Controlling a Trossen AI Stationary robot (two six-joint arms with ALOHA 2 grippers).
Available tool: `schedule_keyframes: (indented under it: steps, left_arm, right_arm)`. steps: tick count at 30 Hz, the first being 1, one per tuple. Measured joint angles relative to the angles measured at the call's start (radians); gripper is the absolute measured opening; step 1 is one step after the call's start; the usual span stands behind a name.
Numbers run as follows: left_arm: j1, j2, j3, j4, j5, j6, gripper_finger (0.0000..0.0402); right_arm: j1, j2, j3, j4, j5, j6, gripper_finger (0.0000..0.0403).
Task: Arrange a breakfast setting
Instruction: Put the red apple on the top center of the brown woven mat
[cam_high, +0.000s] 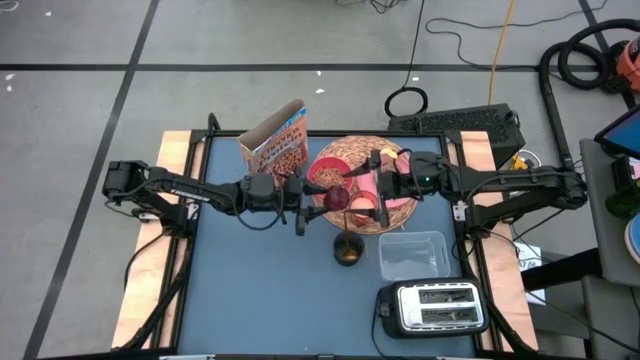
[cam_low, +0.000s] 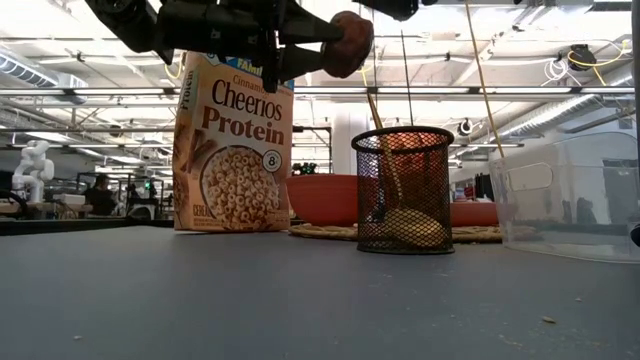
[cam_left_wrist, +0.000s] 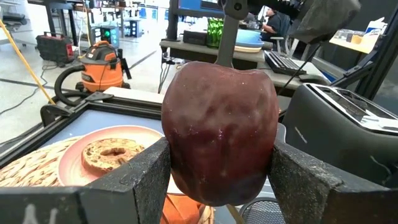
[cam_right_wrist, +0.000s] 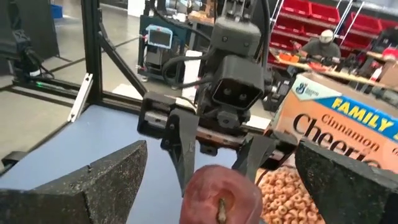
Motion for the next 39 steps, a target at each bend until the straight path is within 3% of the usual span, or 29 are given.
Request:
schedule_keyframes:
  steps: [17,39]
  left_arm:
    - [0.000,0.000,0.000,0.000,0.000,0.000,0.0242]
    - [0.000,0.000,0.000,0.000,0.000,0.001,0.0242]
  right_arm:
    - [0.000,0.106,-0.002,-0.006,0.009,-0.059,0.0393]
    - [0.000,0.138,-0.001,-0.004,0.035,0.018,0.0393]
